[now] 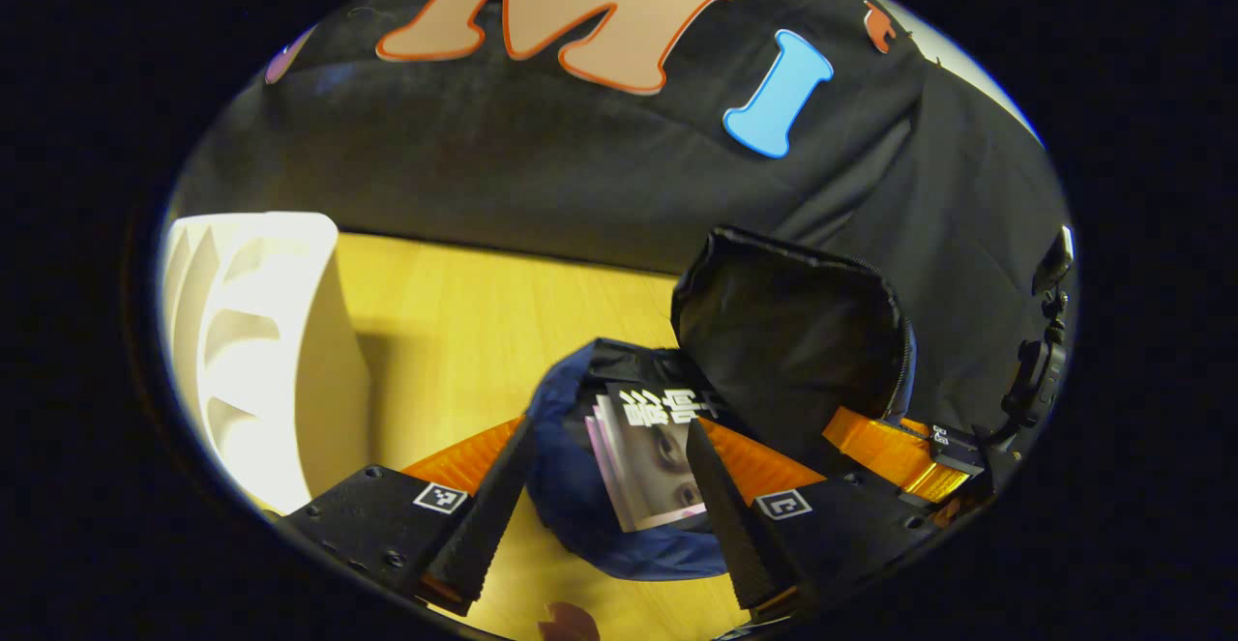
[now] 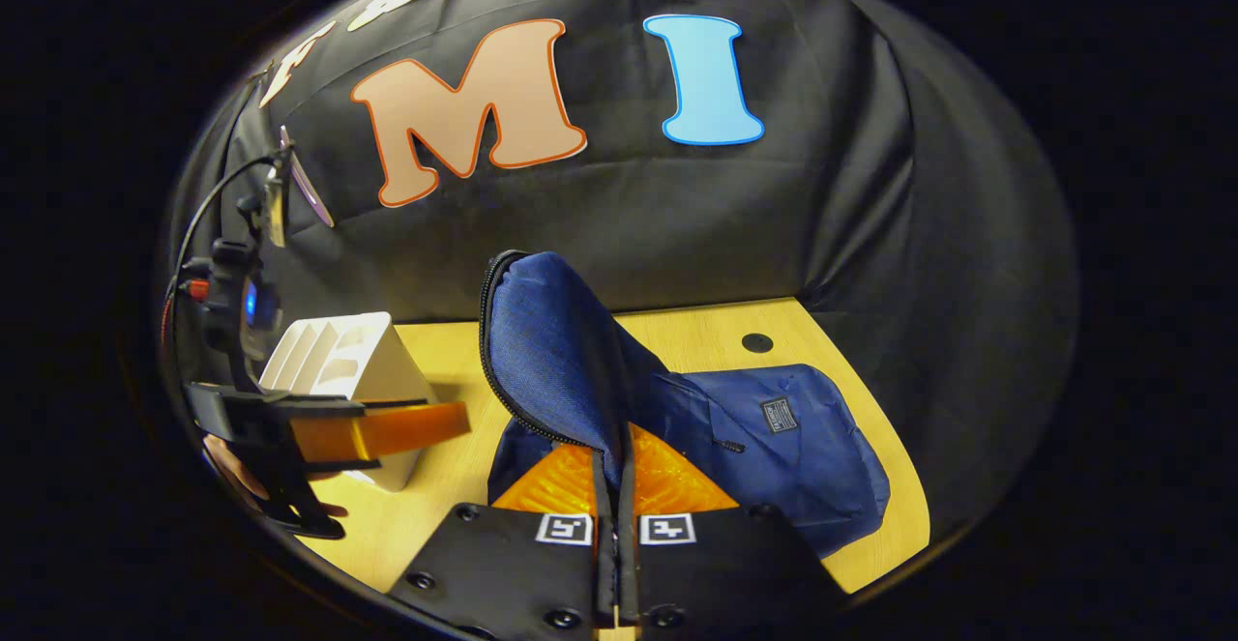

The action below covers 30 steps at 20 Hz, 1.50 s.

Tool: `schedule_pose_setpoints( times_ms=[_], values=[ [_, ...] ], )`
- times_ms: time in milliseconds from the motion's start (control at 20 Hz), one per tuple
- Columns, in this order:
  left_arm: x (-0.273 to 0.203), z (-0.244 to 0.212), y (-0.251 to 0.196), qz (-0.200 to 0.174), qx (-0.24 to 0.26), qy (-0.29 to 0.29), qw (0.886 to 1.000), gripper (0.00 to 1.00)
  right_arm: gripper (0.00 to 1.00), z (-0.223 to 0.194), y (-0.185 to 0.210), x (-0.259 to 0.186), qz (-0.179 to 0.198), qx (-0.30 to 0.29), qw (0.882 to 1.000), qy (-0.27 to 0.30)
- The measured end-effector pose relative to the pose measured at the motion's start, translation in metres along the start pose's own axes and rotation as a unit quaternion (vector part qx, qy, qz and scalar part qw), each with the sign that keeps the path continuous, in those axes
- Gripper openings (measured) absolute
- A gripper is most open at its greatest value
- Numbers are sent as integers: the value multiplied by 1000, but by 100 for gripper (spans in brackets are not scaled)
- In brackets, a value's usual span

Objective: Open the schoolbag, grab two books from the bookshelf and put them into the schoolbag.

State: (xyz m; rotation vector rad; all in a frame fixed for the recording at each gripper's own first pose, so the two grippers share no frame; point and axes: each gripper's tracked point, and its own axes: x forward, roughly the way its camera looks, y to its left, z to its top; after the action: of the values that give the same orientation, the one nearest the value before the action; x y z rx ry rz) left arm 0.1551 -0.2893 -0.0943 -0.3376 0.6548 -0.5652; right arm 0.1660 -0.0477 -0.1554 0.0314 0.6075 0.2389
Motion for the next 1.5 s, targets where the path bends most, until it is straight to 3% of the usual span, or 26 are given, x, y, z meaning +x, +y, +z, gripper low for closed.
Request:
schedule_pose_setpoints(
  times_ms=[200,300,400,650,850,1150,1350,1400,1500],
  values=[
    [-41,21,27,51,44,-51,996,92,8,-10,8,-5,0,1,1000,-1],
    [-62,30,39,76,62,-76,992,92,12,-16,17,13,5,5,1000,-3],
    [-84,39,48,95,82,-97,987,92,36,-14,28,-17,19,2,1000,-12],
    [-125,44,59,127,112,-132,977,93,95,-19,60,-32,32,-26,999,-25],
    [-150,37,59,138,123,-137,973,96,99,-18,86,-52,48,-34,997,-42],
    [-197,24,60,157,122,-157,967,96,100,-3,101,-94,43,-60,994,-81],
    [-231,25,63,174,127,-179,960,96,100,15,108,-130,41,-62,990,-117],
    [-241,25,62,178,128,-188,957,96,94,19,109,-137,39,-61,989,-126],
    [-263,31,59,185,130,-215,950,96,94,27,114,-156,36,-58,987,-146]
  ],
)
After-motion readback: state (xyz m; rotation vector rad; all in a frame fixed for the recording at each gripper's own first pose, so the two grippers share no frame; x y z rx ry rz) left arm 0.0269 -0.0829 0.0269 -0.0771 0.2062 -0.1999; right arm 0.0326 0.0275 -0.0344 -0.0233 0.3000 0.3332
